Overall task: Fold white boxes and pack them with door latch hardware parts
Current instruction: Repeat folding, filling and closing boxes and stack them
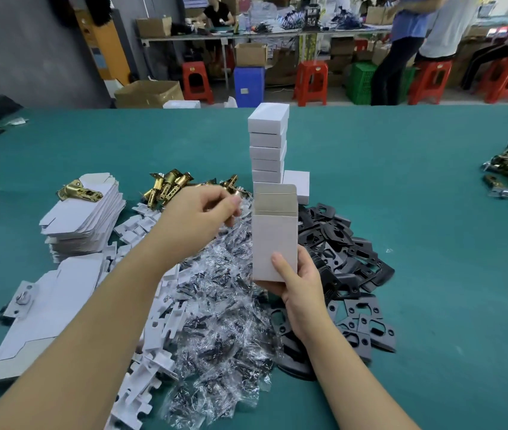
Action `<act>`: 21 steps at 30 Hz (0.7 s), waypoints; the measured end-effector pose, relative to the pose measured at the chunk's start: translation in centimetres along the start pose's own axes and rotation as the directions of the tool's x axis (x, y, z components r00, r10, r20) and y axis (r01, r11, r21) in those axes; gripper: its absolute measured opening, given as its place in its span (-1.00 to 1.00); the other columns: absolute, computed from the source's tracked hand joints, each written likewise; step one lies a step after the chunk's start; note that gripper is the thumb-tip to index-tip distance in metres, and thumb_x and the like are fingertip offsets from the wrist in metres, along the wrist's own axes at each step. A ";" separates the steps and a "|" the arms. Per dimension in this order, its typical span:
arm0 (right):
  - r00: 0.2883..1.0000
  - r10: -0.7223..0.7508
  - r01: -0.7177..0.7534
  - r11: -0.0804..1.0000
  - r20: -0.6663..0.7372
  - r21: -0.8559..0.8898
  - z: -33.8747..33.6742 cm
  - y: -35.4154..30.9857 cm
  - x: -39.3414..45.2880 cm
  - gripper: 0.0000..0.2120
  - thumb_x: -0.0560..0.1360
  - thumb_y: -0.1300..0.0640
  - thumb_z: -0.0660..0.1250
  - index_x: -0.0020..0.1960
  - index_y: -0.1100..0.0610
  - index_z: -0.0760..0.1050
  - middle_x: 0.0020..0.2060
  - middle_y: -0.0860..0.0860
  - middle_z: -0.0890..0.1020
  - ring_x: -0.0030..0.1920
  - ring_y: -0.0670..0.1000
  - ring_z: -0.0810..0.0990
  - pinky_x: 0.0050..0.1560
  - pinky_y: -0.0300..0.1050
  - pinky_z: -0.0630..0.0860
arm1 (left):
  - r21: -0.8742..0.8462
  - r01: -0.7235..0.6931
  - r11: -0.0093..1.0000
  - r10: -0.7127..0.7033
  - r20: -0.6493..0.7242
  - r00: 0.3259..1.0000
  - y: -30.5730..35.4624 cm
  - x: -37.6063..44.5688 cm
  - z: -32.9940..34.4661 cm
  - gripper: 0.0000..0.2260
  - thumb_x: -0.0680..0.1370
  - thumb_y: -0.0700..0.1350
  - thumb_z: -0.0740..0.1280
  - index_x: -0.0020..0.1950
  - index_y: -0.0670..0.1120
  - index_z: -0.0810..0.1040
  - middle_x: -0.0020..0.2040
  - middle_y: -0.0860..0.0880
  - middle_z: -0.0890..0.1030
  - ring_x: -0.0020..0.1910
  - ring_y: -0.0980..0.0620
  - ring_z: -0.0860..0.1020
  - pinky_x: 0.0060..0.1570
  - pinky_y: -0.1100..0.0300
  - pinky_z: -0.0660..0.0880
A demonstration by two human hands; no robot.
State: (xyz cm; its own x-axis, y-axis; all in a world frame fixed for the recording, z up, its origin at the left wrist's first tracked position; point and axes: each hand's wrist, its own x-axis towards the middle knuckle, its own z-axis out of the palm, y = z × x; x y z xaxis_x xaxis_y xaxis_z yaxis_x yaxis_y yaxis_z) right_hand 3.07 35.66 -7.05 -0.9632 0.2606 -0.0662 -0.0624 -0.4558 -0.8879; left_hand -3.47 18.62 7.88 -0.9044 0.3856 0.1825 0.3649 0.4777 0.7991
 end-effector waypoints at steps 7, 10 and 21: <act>0.998 -0.024 0.024 1.000 -0.050 -0.002 -0.1 0.3 0.4 -0.58 0.45 0.03 0.49 0.28 0.04 0.53 0.10 0.05 0.73 0.10 0.15 0.71 0.13 0.29 0.65 | 0.599 -0.074 0.797 -0.242 0.430 0.870 -4.5 -1.5 2.8 -0.75 0.61 -0.09 0.39 0.25 0.19 0.60 0.02 0.15 0.60 -0.07 0.15 0.60 -0.02 0.11 0.59; 0.998 -0.031 0.030 0.999 -0.051 -0.016 -0.1 0.3 0.4 -0.59 0.44 0.03 0.48 0.26 0.03 0.54 0.08 0.02 0.73 0.07 0.10 0.72 0.04 0.17 0.68 | 0.610 -0.105 0.786 -0.259 0.478 0.840 -5.7 -1.7 3.9 -0.63 0.59 -0.15 0.41 0.31 0.23 0.58 0.01 0.12 0.47 -0.01 0.07 0.55 0.07 0.04 0.56; 0.998 -0.035 0.033 0.999 -0.057 -0.036 -0.2 0.4 0.4 -0.67 0.51 0.08 0.49 0.25 0.04 0.55 0.08 0.04 0.73 0.06 0.09 0.71 0.00 0.12 0.69 | 0.582 -0.129 0.803 -0.154 0.413 0.898 -6.8 -1.4 4.8 -0.90 0.55 0.08 0.44 0.05 0.17 0.69 0.06 0.07 0.45 -0.02 0.05 0.53 0.07 0.02 0.53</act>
State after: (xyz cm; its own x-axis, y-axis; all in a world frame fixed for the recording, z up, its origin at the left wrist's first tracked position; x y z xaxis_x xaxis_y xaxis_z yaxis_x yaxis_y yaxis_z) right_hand 2.72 35.75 -7.56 -0.9439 0.3245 -0.0610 -0.0846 -0.4164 -0.9052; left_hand -3.58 18.62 -0.54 -0.7772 0.5980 -0.1959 0.5386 0.7931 0.2845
